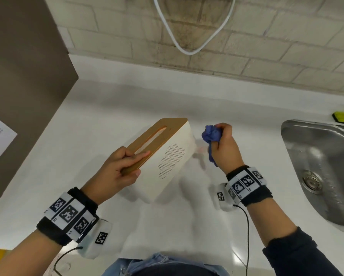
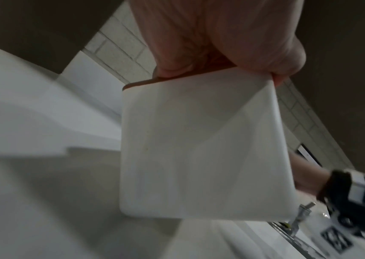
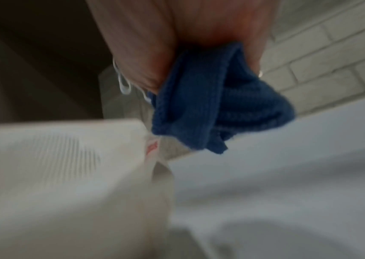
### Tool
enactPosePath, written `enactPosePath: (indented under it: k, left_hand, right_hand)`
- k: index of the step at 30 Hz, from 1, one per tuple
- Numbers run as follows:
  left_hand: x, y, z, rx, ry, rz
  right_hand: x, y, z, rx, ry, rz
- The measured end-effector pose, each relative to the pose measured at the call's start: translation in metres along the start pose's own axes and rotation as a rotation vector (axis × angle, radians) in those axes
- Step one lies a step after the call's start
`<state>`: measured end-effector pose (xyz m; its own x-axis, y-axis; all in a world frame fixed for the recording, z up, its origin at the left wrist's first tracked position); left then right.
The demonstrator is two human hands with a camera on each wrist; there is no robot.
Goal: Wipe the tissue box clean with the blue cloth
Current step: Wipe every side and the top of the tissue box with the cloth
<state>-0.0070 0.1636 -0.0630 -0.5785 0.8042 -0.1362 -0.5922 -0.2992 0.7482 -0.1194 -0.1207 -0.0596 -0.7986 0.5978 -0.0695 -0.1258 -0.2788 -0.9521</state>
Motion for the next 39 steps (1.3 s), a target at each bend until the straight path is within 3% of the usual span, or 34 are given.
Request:
enactPosePath:
  k: [3,5,7,11,15,18,21,24,28,31,35,37,39]
  left_hand:
    - [0.001,0.004,-0.006,-0.064,-0.044,-0.054]
    - [0.002,0.005,-0.008,-0.116,-0.050,-0.103]
    - [0.002,0.005,-0.009,-0.152,-0.058,-0.127]
    - [0.004,0.004,-0.009,-0.207,-0.083,-0.154]
    - [0.006,0.007,-0.010,-0.407,-0.072,-0.263]
    - [0.006,0.005,-0.009,-0.456,-0.088,-0.295]
    - [0.002,-0.002,0.003,-0.462,-0.113,-0.313]
    - [0.000,-0.013,0.012,-0.637,-0.209,-0.436]
    - [0.002,-0.033,0.026,-0.819,-0.277,-0.505]
    - [0.000,-0.034,0.042,-0.871,-0.126,-0.374]
    - [-0.012,-0.012,0.044,-0.941,0.118,-0.036]
    - [-0.018,0.009,0.018,-0.871,0.133,0.022]
    - [-0.027,0.026,-0.016,-0.859,0.059,0.029]
  right_hand:
    - [-0.006,-0.055,-0.008,-0.033,-0.080,0.289]
    - [-0.004,-0.077,-0.028,0.154,-0.267,0.476]
    - [0.000,-0.082,-0.047,0.320,-0.455,0.540]
    - [-0.006,-0.072,-0.050,0.580,-0.526,0.455]
    - [-0.019,-0.065,-0.022,0.731,-0.401,0.312]
    - [-0.017,-0.051,0.004,1.018,-0.295,0.158]
    - [0.007,-0.040,0.029,0.753,-0.176,0.049]
    - [0.041,-0.037,0.037,0.411,-0.119,-0.005]
    - [0.075,-0.036,0.026,0.309,-0.153,0.046]
    - [0.089,-0.027,0.018,0.303,-0.174,0.057]
    - [0.102,-0.021,0.009,0.215,-0.180,0.067]
    - [0.108,-0.016,0.005,0.171,-0.185,0.060]
    - [0.112,-0.010,0.003,0.130,-0.181,0.039]
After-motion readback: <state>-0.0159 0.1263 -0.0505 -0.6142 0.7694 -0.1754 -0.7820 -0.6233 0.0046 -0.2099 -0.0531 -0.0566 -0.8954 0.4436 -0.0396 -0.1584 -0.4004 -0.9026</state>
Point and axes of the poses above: each hand's wrist, its own x-axis away from the middle knuckle, its own z-axis out of the back of the hand, y = z × x, the point moved 3 cm from there along -x, towards the middle knuckle, and after that the axes turned 15 degrees about -x, right-handed, at the moved point
